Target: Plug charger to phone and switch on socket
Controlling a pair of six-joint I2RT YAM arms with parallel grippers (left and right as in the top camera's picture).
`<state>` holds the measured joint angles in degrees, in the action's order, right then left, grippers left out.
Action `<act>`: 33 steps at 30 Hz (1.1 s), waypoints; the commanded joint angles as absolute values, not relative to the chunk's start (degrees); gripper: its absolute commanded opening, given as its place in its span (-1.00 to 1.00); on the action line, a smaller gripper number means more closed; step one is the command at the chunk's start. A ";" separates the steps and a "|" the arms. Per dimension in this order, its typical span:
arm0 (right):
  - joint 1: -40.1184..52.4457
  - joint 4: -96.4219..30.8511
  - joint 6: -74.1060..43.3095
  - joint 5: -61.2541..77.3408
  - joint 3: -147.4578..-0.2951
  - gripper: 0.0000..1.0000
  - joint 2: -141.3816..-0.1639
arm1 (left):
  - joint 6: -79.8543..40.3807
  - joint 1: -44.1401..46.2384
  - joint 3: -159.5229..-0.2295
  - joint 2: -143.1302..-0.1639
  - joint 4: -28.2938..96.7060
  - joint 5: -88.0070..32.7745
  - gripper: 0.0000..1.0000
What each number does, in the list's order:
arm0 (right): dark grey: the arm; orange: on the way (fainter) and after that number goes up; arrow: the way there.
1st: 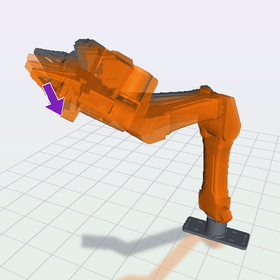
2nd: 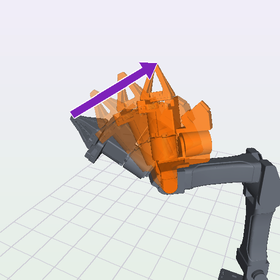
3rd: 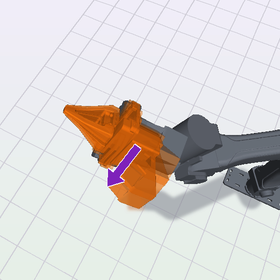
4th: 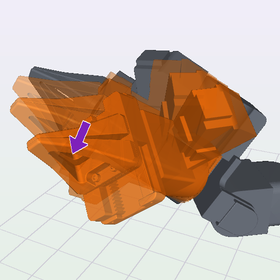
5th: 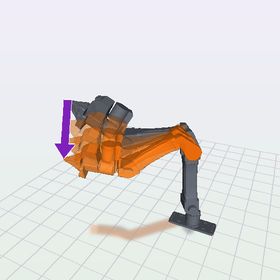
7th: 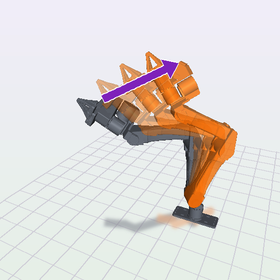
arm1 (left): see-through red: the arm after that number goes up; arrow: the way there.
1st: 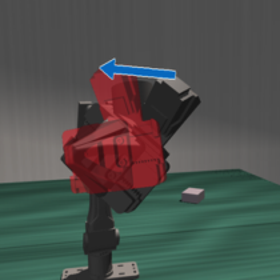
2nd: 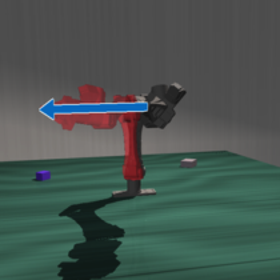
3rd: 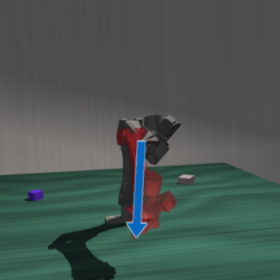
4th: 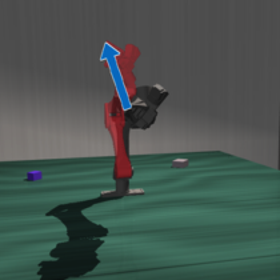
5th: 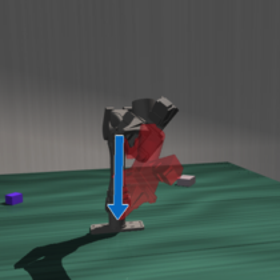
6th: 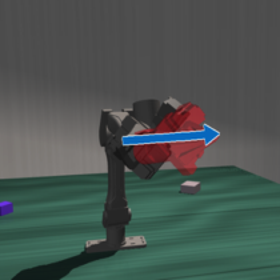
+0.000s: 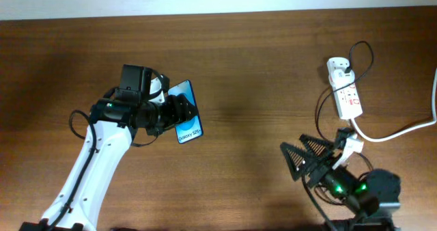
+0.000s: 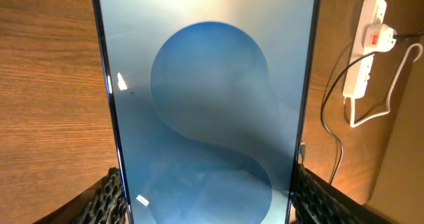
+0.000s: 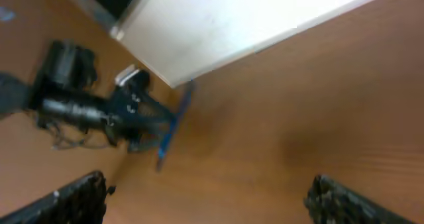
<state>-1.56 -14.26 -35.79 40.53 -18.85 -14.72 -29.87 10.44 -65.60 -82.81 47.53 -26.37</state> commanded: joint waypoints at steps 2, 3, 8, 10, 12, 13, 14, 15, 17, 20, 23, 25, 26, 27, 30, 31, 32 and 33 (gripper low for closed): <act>-1.13 -22.85 -25.71 39.05 -34.57 0.97 -35.57 | -32.82 10.35 -67.24 -81.23 47.20 -27.66 -0.24; -1.13 -21.12 -25.74 40.45 -34.79 0.97 -40.05 | -33.50 10.35 -67.24 -81.23 47.03 -27.57 -0.24; -0.97 -18.20 -25.89 52.51 -34.79 0.97 -59.99 | -41.89 10.35 -67.24 -81.25 44.93 -26.50 -0.25; 1.50 -17.67 -24.51 52.27 -34.79 0.97 -63.99 | -45.95 10.35 -67.24 -81.30 43.75 -25.34 -0.26; 7.97 -10.59 -24.18 51.59 -34.79 0.97 -64.31 | -50.57 10.41 -67.24 -81.30 43.64 -24.16 -0.27; 13.72 -4.71 -24.25 46.94 -34.79 0.97 -64.34 | -53.04 10.52 -67.24 -81.30 43.22 -24.14 -0.26; 16.60 -2.68 -24.25 43.59 -34.79 0.97 -64.34 | -53.19 10.50 -67.24 -81.30 42.87 -23.92 -0.27; 20.64 1.15 -24.25 38.63 -34.79 0.97 -64.38 | -53.98 10.50 -67.24 -81.30 42.92 -22.46 -0.27; 26.09 6.52 -24.27 33.67 -34.79 0.97 -64.47 | -59.75 10.50 -67.24 -81.30 42.85 -19.16 -0.27; 29.26 13.45 -29.69 28.01 -34.79 0.97 -66.37 | -67.90 10.50 -67.24 -81.30 41.69 -18.20 -0.29; 31.24 22.09 -35.29 26.28 -34.79 0.98 -72.12 | -71.44 11.62 -67.22 -81.30 37.65 -18.46 -0.32; 33.34 28.58 -35.51 26.28 -34.79 1.00 -76.66 | -73.78 13.04 -67.24 -81.30 35.94 -18.24 -0.31; 34.50 32.56 -35.46 26.24 -34.79 1.00 -78.94 | -73.97 13.50 -67.24 -81.30 35.16 -18.35 -0.30; 35.11 36.03 -35.48 25.23 -34.79 0.94 -81.28 | -74.00 14.22 -67.22 -81.30 34.89 -18.39 -0.30; 35.29 39.59 -35.48 21.78 -34.81 0.68 -84.93 | -73.97 14.63 -67.24 -81.30 34.92 -18.65 -0.29; 35.29 41.58 -35.51 21.04 -34.79 0.61 -84.95 | -73.97 14.63 -67.22 -81.30 34.89 -19.25 -0.30; 35.29 42.35 -35.51 19.68 -34.79 0.56 -84.95 | -73.97 14.63 -67.24 -81.30 34.63 -20.34 -0.30; 35.29 42.52 -35.68 18.39 -34.81 0.36 -84.97 | -73.97 14.63 -67.24 -81.30 34.46 -21.10 -0.30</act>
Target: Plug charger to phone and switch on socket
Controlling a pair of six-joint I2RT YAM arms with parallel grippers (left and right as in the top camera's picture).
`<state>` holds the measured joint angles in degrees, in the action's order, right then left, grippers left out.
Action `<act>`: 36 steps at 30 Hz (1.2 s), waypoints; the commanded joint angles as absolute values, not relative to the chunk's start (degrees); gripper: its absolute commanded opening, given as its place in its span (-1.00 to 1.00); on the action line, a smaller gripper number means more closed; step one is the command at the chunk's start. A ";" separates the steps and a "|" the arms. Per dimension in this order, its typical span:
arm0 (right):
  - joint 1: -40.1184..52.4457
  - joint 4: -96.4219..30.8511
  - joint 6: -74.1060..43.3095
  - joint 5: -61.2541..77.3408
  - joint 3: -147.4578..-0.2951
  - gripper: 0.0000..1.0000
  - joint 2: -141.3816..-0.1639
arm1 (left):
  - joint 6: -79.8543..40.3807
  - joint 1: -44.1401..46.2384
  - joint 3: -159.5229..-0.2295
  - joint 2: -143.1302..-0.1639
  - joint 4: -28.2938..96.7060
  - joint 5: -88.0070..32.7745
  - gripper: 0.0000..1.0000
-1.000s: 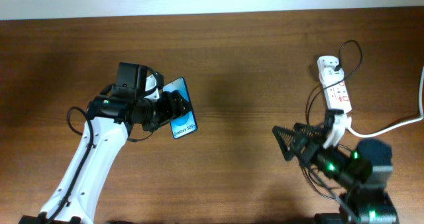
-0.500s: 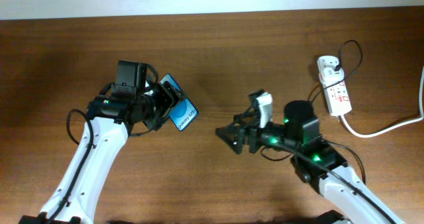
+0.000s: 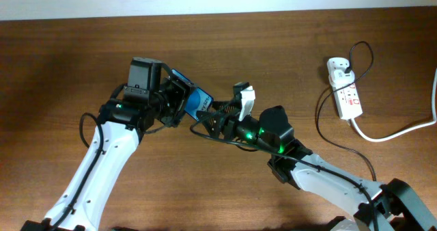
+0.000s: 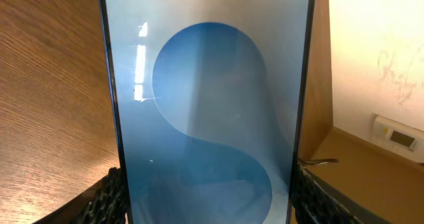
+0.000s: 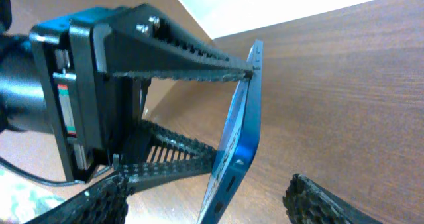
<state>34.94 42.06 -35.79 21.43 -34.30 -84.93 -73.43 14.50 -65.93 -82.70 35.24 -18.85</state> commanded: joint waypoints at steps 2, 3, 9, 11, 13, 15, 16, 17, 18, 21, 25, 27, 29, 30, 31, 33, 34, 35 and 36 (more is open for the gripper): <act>35.31 42.78 -36.99 18.13 -34.81 0.16 -84.97 | -73.97 14.66 -67.24 -81.30 34.35 -22.83 -0.31; 35.31 43.33 -36.97 18.13 -34.81 0.16 -84.97 | -73.97 14.63 -67.24 -81.30 34.20 -24.05 -0.31; 35.31 44.60 -36.97 17.23 -34.81 -0.08 -84.97 | -73.95 17.19 -67.24 -81.30 32.47 -26.89 -0.32; 35.29 44.60 -36.97 17.23 -34.81 -0.17 -84.97 | -73.95 19.11 -67.24 -81.30 30.85 -25.17 -0.32; 35.29 44.38 -36.97 17.06 -34.81 -0.36 -84.97 | -73.95 20.21 -67.22 -81.30 30.83 -23.53 -0.32; 35.29 44.40 -36.97 17.06 -34.81 -0.62 -84.97 | -73.93 20.21 -67.22 -81.30 30.85 -23.53 -0.32; 35.29 44.42 -36.99 17.08 -34.81 -0.78 -84.97 | -73.93 20.21 -67.24 -81.30 30.85 -23.24 -0.32; 35.29 44.45 -38.54 17.08 -34.81 -0.91 -84.97 | -73.93 20.21 -67.24 -81.30 30.87 -22.85 -0.30; 35.29 44.86 -40.93 17.10 -34.81 -0.92 -84.97 | -73.93 20.21 -67.22 -81.30 30.87 -22.65 -0.28; 35.29 47.37 -42.74 17.28 -34.81 -0.91 -84.97 | -73.91 20.21 -67.24 -81.30 30.85 -22.17 -0.14; 35.11 44.18 -48.64 14.24 -34.81 -0.91 -84.97 | -69.28 19.55 -67.24 -81.25 25.43 -22.04 0.11; 34.04 43.75 -57.67 15.20 -34.81 -0.91 -84.97 | -61.47 17.12 -67.24 -80.62 23.77 -22.06 0.43; 31.07 43.72 -72.99 19.38 -34.81 -0.91 -84.97 | -49.76 12.93 -67.24 -77.95 25.21 -22.04 1.00; 29.54 43.68 -79.77 22.35 -34.81 -0.91 -84.97 | -46.92 11.97 -67.24 -76.71 25.69 -22.04 0.99; 27.11 43.66 -92.18 28.45 -34.79 -0.92 -84.97 | -43.40 10.57 -67.22 -74.06 27.62 -21.28 0.99; 25.74 42.57 -105.12 34.28 -34.79 -0.91 -84.97 | -43.22 10.33 -66.98 -70.37 35.18 -16.21 0.99; 25.91 42.65 -107.66 35.62 -34.79 -0.92 -84.97 | -46.63 10.33 -65.14 -68.05 36.10 -16.78 0.99; 25.91 42.61 -107.68 35.86 -34.79 -0.91 -84.97 | -50.35 10.31 -62.76 -66.19 35.18 -16.67 0.99; 25.91 42.68 -107.70 36.05 -34.79 -0.91 -84.97 | -54.96 10.33 -58.33 -63.72 32.51 -16.99 0.99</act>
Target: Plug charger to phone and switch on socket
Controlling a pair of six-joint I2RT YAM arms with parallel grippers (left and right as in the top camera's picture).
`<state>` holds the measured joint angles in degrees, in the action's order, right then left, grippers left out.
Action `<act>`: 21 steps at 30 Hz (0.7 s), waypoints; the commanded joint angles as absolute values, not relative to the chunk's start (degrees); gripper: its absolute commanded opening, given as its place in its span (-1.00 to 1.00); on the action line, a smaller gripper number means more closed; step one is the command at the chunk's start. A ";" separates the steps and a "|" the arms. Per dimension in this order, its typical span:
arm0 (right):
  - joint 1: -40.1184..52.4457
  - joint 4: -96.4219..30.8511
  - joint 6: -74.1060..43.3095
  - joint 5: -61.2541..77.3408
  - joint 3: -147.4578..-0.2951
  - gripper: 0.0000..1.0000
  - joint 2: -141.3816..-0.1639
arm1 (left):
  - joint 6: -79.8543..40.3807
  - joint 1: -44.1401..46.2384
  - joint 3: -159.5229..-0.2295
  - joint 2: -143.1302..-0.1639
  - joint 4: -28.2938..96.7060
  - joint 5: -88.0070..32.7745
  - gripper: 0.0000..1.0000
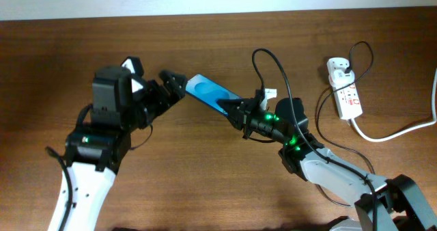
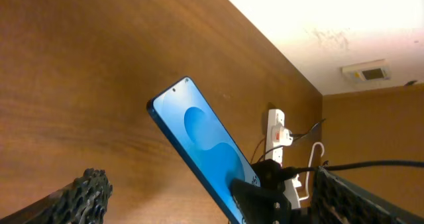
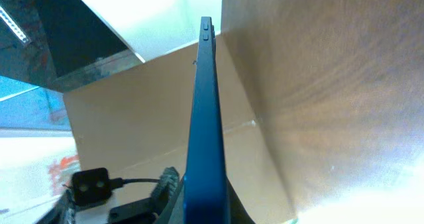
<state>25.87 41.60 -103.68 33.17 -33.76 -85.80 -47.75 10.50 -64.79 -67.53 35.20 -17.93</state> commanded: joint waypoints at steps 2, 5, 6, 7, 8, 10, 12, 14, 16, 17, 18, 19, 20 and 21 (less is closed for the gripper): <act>25.91 42.70 -108.14 37.04 -34.79 -0.91 -84.97 | -62.39 10.33 -48.25 -62.46 23.81 -23.35 0.99; 26.22 42.74 -107.18 37.04 -34.79 -0.92 -84.97 | -71.61 10.33 -39.55 -62.89 9.26 -27.00 0.90; 26.92 42.68 -104.95 36.82 -34.79 -0.92 -84.97 | -71.92 10.39 -39.46 -63.92 9.10 -27.22 0.89; 27.59 42.65 -103.83 36.36 -34.79 -0.91 -84.97 | -74.41 10.37 -39.46 -65.30 8.14 -27.92 0.82; 28.16 42.63 -103.74 35.42 -34.79 -0.91 -84.97 | -76.66 10.39 -39.46 -66.13 6.20 -29.15 0.70; 29.26 42.65 -103.74 34.24 -34.79 -0.92 -84.97 | -81.49 10.37 -39.46 -66.87 3.31 -30.26 0.42; 30.39 42.74 -103.77 34.02 -34.79 -0.91 -84.97 | -82.87 10.37 -39.46 -66.87 3.27 -30.26 0.33; 31.94 42.89 -103.77 32.91 -34.79 -0.92 -84.97 | -88.75 10.37 -39.46 -66.87 1.48 -30.37 0.16; 33.06 47.66 -103.74 32.16 -34.79 -0.92 -84.97 | -89.12 10.41 -39.46 -66.87 1.13 -30.46 0.14; 33.36 49.67 -103.74 31.99 -34.79 -0.91 -84.97 | -89.12 10.50 -39.46 -66.87 1.10 -30.46 0.04; 33.47 49.93 -103.74 31.92 -34.79 -0.91 -84.97 | -89.14 10.50 -39.46 -66.87 1.06 -30.46 -0.02; 33.47 49.95 -103.74 32.18 -34.79 -0.91 -84.97 | -89.14 10.50 -39.46 -66.87 1.08 -30.48 -0.03; 33.67 49.95 -103.74 32.38 -34.79 -0.92 -84.97 | -89.17 10.50 -39.46 -66.87 1.04 -30.48 -0.09; 34.20 49.93 -103.74 32.25 -34.79 -0.91 -84.97 | -89.62 10.50 -39.46 -66.87 0.82 -30.48 -0.21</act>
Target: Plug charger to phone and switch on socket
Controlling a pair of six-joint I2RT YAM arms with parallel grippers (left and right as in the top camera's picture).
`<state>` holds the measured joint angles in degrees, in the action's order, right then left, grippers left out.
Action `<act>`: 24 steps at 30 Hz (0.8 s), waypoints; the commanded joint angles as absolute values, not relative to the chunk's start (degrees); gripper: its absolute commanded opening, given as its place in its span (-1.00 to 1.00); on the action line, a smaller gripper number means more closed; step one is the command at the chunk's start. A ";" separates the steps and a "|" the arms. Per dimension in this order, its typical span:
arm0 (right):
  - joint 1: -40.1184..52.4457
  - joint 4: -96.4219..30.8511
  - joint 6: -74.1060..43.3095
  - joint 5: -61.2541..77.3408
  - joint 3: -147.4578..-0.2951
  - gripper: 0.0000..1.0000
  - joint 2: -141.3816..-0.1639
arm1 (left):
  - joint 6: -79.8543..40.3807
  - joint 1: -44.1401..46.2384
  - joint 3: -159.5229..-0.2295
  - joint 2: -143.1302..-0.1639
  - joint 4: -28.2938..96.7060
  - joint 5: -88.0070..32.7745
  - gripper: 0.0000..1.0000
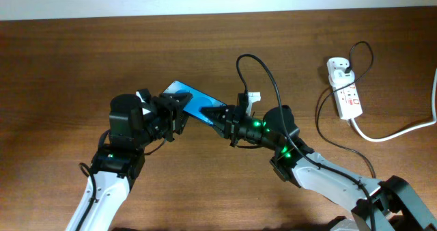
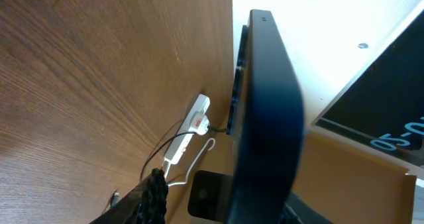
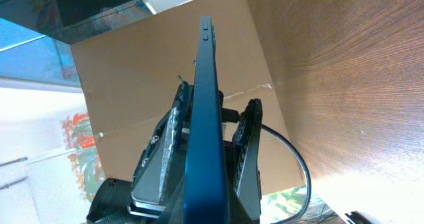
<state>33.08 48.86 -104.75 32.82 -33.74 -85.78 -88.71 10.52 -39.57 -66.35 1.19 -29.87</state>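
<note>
The blue phone (image 1: 188, 100) is held off the table between both arms. My right gripper (image 1: 220, 115) is shut on its right end. In the right wrist view the phone (image 3: 205, 118) stands edge-on, with the left arm's fingers (image 3: 173, 128) flanking it. My left gripper (image 1: 179, 113) is open astride the phone's other end; in its own view one finger (image 2: 156, 194) stands well apart from the dark phone edge (image 2: 265, 105). The white power strip (image 1: 345, 87) lies at the far right with a plug in it. Its black charger cable (image 1: 319, 115) runs down toward the right arm, its end hidden.
The strip's white mains lead (image 1: 403, 130) runs off the right edge. A black cable (image 1: 263, 70) loops above the right wrist. The wooden table (image 1: 82, 46) shows bare at the left and back; a pale wall borders the far edge.
The left gripper, which stood open and apart from the phone's far end, now has its fingers on either side of it. The right gripper kept its hold and the phone shifted slightly left.
At first the left gripper held the phone alone, with the right gripper open at the front right. Then the open right gripper was at the phone's lower end. Later the right gripper held the phone and the left was open; now the left straddles it.
</note>
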 commanded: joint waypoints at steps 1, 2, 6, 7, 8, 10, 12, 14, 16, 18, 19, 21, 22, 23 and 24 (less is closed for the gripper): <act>34.94 49.82 -103.72 31.51 -34.79 -0.91 -84.97 | -90.76 10.50 -39.46 -66.87 0.82 -30.50 -0.26; 35.31 49.74 -103.74 30.44 -34.79 -0.91 -84.97 | -90.85 10.50 -39.46 -66.87 0.45 -30.79 -0.26; 35.29 48.23 -103.35 29.65 -34.79 -0.91 -84.97 | -90.87 10.48 -39.46 -66.87 -0.19 -33.93 -0.53; 35.31 48.16 -100.40 29.32 -34.79 -0.92 -84.97 | -90.87 10.48 -39.46 -66.87 -1.17 -34.85 -0.73; 35.31 48.21 -99.81 29.34 -34.79 -0.91 -84.97 | -90.85 10.48 -39.46 -66.87 -1.87 -35.22 -0.93; 35.29 48.21 -99.81 29.41 -34.79 -0.92 -84.97 | -90.83 10.48 -39.46 -66.87 -1.83 -35.22 -1.00; 35.29 48.18 -99.81 30.30 -34.79 -0.47 -84.97 | -90.80 10.48 -39.46 -66.87 -1.04 -35.20 -1.00; 35.29 47.31 -99.83 31.27 -34.79 -0.16 -84.97 | -86.32 10.41 -39.46 -66.87 -0.30 -33.82 -1.00; 35.29 46.65 -99.00 31.48 -34.79 0.09 -84.97 | -81.25 10.31 -39.46 -66.87 4.43 -29.78 -1.00; 35.14 41.89 -93.25 31.14 -34.79 0.16 -84.97 | -72.77 9.74 -39.46 -66.87 4.34 -26.57 -1.00; 34.28 37.01 -81.30 28.99 -34.79 0.22 -84.97 | -65.32 7.86 -39.46 -66.87 5.78 -26.74 -1.00; 31.18 32.34 -70.72 28.80 -34.79 0.25 -84.97 | -61.14 5.45 -39.46 -66.87 9.43 -26.81 -1.00; 28.64 30.15 -63.11 30.11 -34.79 0.22 -84.97 | -56.84 4.51 -39.46 -66.87 9.76 -28.42 -1.00; 25.65 25.82 -55.70 31.86 -34.79 0.19 -84.86 | -52.45 4.16 -39.46 -66.85 9.74 -30.61 -1.00; 21.30 17.10 -47.66 32.56 -34.83 0.19 -83.99 | -47.18 4.16 -39.46 -66.85 10.48 -32.67 -1.00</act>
